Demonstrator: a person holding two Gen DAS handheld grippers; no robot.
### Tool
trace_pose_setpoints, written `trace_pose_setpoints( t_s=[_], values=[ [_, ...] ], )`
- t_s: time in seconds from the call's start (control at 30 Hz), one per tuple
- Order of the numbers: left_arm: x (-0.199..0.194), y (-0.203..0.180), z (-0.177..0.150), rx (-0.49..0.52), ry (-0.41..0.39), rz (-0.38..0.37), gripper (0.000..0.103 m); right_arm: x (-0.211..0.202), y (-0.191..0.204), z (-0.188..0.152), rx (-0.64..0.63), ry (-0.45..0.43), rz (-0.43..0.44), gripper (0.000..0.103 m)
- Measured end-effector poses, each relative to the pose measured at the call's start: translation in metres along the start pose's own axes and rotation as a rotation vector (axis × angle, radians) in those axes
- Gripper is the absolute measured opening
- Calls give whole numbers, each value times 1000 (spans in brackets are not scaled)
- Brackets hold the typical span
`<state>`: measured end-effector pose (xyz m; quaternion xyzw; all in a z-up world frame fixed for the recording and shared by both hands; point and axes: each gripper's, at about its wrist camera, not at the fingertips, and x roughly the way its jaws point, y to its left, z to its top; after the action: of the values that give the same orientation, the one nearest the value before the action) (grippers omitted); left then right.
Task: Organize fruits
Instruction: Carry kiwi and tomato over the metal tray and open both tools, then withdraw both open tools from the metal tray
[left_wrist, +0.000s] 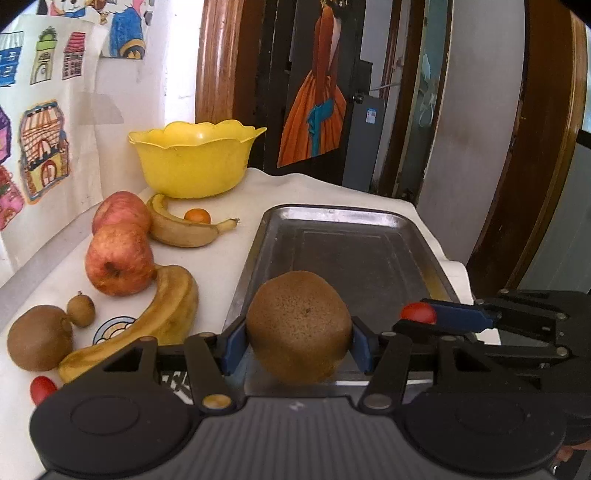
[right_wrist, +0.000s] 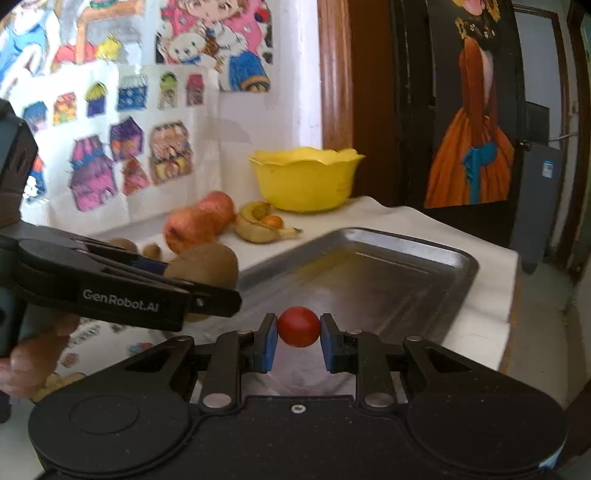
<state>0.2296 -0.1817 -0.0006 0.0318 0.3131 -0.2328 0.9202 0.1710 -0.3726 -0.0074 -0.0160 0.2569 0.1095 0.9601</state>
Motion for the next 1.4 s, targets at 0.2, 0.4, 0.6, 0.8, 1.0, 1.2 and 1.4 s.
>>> trace_pose_setpoints(
  t_s=[0.2,0.4,0.6,0.8,1.0,1.2,1.4],
  values=[
    [14,0,-1,-9,27,26,62,10,-5,1,35,53,17,27],
    [22,1,-3,-13,63,24,62,18,-4,0,38,96,18,27],
    [22,1,-4,-6,60,18,62,21,-7,-2,67,121,21,29],
    [14,2,-2,-14,27,17,73,14,-6,-2,68,77,-6,44],
    [-16,8,-1,-76,-50,15,88,-18,2,0,73,-25,-53,69],
    [-62,15,-2,-119,-161,23,102,-64,19,10,64,-135,-118,93],
    [-109,33,-5,-178,-235,41,103,-110,43,21,50,-212,-160,102]
  ],
)
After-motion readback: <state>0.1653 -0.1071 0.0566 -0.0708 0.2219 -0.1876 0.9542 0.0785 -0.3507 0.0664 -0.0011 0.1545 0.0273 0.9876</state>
